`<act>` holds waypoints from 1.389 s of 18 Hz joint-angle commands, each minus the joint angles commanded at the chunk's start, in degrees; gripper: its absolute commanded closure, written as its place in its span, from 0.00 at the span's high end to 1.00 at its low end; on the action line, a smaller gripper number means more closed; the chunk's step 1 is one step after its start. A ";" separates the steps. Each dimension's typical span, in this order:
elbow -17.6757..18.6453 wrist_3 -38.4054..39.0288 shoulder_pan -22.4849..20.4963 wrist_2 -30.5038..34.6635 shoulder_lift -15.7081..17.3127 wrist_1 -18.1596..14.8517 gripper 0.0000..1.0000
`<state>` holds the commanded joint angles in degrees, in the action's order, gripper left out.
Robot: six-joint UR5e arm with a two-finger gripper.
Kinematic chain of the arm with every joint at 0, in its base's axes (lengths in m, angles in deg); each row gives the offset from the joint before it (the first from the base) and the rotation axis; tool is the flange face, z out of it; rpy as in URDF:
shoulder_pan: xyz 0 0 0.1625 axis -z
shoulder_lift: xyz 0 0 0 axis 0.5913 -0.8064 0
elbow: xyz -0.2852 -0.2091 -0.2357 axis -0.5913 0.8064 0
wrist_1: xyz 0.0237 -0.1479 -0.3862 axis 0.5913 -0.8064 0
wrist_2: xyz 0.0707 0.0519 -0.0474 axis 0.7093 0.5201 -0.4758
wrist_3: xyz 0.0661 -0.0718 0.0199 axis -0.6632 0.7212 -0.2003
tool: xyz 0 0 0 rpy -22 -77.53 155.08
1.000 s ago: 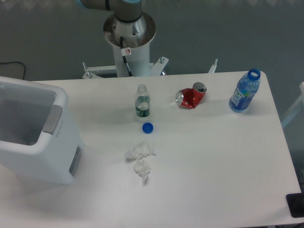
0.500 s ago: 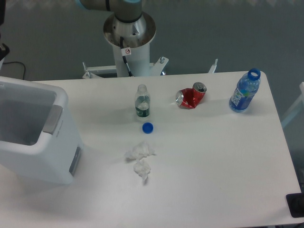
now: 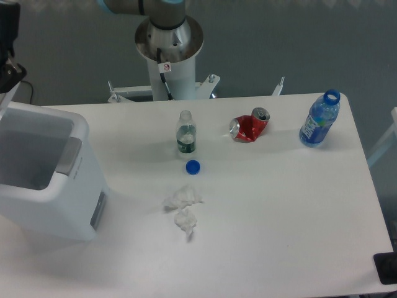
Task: Close the trash can
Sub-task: 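Pull the lid down over the bin opening with the gripper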
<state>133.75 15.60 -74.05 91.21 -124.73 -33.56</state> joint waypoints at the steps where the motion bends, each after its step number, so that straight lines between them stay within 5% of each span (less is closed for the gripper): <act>1: 0.09 0.00 -0.09 0.00 0.00 0.00 0.04; 25: 3.69 -0.70 -4.48 -1.41 -1.67 -0.18 0.05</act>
<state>137.44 14.89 -78.53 89.80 -126.40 -33.74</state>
